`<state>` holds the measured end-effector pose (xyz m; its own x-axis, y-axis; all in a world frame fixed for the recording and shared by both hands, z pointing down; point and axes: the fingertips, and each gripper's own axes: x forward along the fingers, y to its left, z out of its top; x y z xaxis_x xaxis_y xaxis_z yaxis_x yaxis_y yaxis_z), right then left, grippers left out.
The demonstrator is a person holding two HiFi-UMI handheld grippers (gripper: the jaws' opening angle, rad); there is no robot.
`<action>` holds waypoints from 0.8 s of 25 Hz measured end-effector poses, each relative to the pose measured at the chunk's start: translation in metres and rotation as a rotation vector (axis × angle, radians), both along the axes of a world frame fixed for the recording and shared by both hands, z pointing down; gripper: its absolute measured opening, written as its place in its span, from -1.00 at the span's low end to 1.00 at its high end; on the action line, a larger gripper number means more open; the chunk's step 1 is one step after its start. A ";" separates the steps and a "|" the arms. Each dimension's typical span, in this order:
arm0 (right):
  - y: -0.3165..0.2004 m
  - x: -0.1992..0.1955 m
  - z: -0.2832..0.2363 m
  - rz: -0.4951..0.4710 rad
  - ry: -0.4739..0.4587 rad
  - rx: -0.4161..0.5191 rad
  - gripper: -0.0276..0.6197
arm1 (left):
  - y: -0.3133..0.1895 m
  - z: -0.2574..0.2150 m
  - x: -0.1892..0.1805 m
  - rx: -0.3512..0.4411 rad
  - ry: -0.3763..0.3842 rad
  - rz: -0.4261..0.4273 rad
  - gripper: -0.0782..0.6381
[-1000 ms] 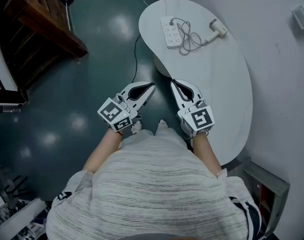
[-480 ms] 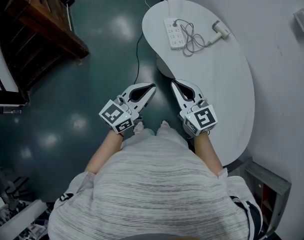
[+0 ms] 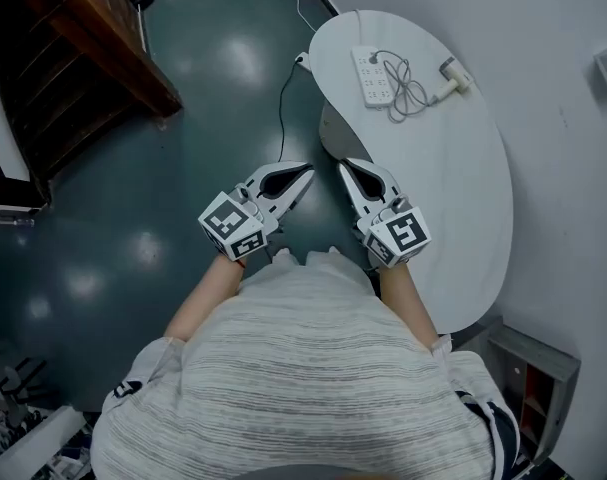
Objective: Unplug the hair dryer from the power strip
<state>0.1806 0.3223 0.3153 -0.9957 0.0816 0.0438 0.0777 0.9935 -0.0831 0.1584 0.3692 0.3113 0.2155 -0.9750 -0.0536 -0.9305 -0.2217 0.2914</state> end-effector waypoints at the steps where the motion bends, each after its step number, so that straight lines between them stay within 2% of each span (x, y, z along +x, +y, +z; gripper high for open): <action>1: 0.006 -0.004 -0.001 0.007 -0.005 0.002 -0.83 | 0.004 0.002 -0.005 0.001 0.002 0.004 -0.76; 5: 0.021 -0.014 -0.005 0.021 -0.023 -0.011 -0.83 | 0.012 0.007 -0.019 0.005 0.023 0.021 -0.76; 10: 0.007 -0.028 -0.002 0.034 -0.021 -0.053 -0.83 | -0.006 0.013 -0.031 0.002 0.041 0.054 -0.76; 15: -0.036 -0.051 0.005 0.053 -0.006 -0.039 -0.83 | -0.050 0.020 -0.053 -0.018 0.023 0.080 -0.76; 20: -0.093 -0.085 0.004 0.052 0.020 0.000 -0.83 | -0.109 0.025 -0.090 -0.058 0.013 0.104 -0.76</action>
<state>0.0951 0.2296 0.3193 -0.9976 0.0294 0.0633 0.0240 0.9961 -0.0845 0.0687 0.2599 0.3366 0.3149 -0.9491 -0.0008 -0.8995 -0.2987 0.3189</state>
